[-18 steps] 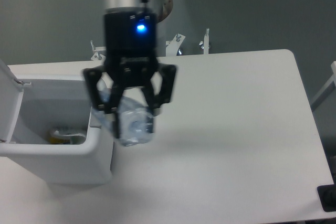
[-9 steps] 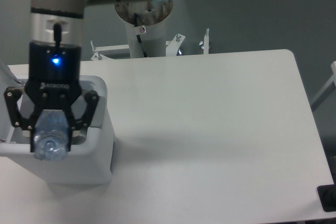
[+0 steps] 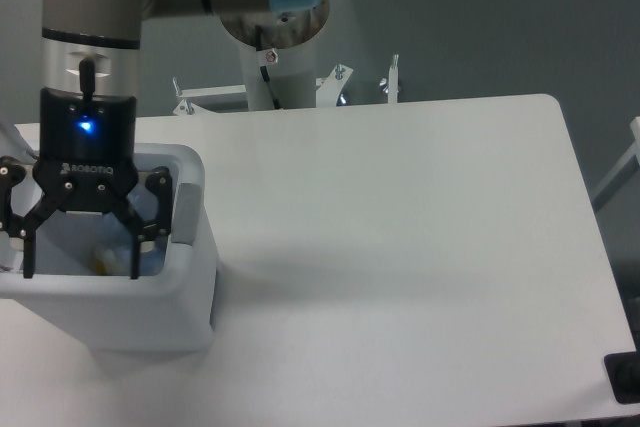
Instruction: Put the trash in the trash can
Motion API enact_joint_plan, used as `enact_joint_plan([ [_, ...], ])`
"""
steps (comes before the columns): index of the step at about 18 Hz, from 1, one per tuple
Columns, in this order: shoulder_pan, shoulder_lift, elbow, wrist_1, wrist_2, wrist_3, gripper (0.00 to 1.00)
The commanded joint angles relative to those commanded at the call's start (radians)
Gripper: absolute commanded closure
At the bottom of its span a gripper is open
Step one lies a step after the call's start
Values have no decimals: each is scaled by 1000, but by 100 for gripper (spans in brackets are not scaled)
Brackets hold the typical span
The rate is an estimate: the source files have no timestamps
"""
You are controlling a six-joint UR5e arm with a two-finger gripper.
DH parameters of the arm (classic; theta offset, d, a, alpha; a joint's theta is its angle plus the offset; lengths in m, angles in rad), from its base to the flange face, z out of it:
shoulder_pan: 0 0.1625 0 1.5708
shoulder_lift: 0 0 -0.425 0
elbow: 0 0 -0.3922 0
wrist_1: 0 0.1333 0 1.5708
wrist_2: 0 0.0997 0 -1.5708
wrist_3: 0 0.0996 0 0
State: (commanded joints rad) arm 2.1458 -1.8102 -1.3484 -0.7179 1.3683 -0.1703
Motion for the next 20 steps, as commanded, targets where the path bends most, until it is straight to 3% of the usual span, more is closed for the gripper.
enact_joint_plan([
  [5, 130, 19, -11, -3, 11, 53, 0],
  [13, 373, 19, -17, -15, 109, 446, 0],
  [20, 528, 55, -63, -158, 127, 917, 0],
])
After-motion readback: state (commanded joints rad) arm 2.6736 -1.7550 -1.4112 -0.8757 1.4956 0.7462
